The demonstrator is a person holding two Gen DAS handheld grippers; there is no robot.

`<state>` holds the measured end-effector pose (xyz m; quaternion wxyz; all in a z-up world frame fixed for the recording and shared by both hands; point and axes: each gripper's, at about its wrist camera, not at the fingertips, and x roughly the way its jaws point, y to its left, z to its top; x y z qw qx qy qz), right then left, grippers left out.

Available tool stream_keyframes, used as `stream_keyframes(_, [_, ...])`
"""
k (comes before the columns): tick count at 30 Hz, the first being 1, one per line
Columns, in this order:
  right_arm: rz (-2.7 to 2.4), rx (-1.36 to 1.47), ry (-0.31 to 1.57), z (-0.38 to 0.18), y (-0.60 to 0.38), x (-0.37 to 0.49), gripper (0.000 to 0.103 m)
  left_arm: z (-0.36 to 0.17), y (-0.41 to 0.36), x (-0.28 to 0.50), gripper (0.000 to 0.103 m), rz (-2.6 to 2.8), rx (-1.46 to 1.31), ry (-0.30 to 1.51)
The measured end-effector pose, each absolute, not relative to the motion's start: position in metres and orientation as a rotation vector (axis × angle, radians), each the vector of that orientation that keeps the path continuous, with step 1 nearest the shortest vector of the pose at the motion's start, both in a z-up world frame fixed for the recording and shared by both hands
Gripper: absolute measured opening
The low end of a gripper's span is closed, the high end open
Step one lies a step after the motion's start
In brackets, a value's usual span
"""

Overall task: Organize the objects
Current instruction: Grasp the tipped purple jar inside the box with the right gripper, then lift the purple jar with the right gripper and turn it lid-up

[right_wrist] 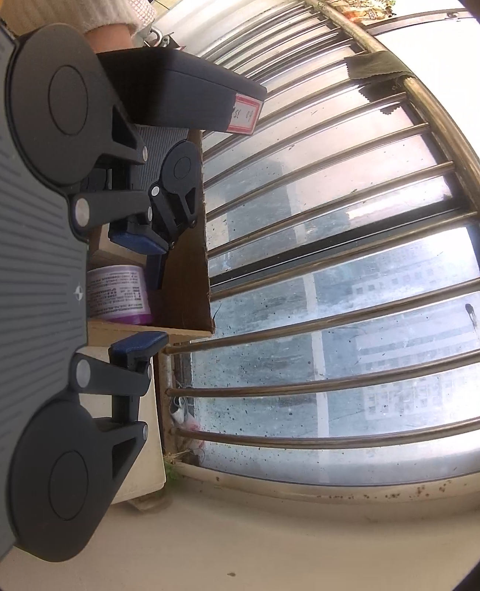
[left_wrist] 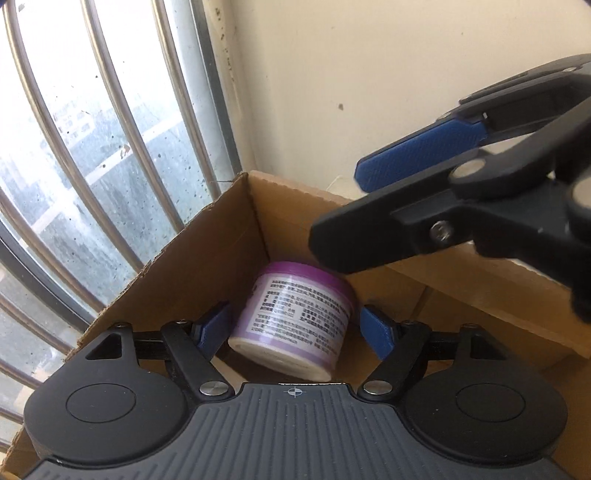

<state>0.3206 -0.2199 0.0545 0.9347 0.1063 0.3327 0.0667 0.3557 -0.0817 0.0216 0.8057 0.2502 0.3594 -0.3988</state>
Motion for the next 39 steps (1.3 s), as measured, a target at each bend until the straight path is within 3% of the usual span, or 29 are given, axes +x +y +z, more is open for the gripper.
stream_keyframes(6, [0.112, 0.281, 0.693, 0.04, -0.241, 0.322, 0.049, 0.013, -0.1, 0.352, 0.076, -0.846, 0.638, 0.761])
stream_keyframes(10, [0.129, 0.355, 0.72, 0.031, -0.249, 0.321, 0.049, 0.011, -0.093, 0.341, 0.069, -0.828, 0.656, 0.716])
stream_keyframes(21, [0.201, 0.376, 0.665, 0.051, -0.228, 0.311, 0.05, 0.045, -0.02, 0.33, 0.065, -0.803, 0.247, 0.615])
stream_keyframes(25, [0.243, 0.447, 0.707, 0.051, -0.217, 0.316, 0.066, 0.053, -0.005, 0.323, 0.065, -0.811, 0.165, 0.566])
stream_keyframes(31, [0.247, 0.613, 0.756, 0.043, -0.217, 0.327, 0.071, 0.06, 0.002, 0.344, 0.065, -0.812, 0.082, 0.5])
stream_keyframes(34, [0.245, 0.686, 0.733, 0.037, -0.22, 0.331, 0.081, 0.067, 0.013, 0.341, 0.065, -0.825, 0.023, 0.479])
stream_keyframes(36, [0.244, 0.709, 0.713, 0.035, -0.221, 0.332, 0.078, 0.07, 0.017, 0.34, 0.064, -0.847, -0.002, 0.476])
stream_keyframes(38, [0.241, 0.682, 0.702, 0.034, -0.22, 0.333, 0.063, 0.076, 0.019, 0.334, 0.064, -0.849, -0.002, 0.451])
stream_keyframes(39, [0.251, 0.678, 0.696, 0.033, -0.22, 0.333, 0.063, 0.073, 0.017, 0.34, 0.064, -0.851, 0.009, 0.459])
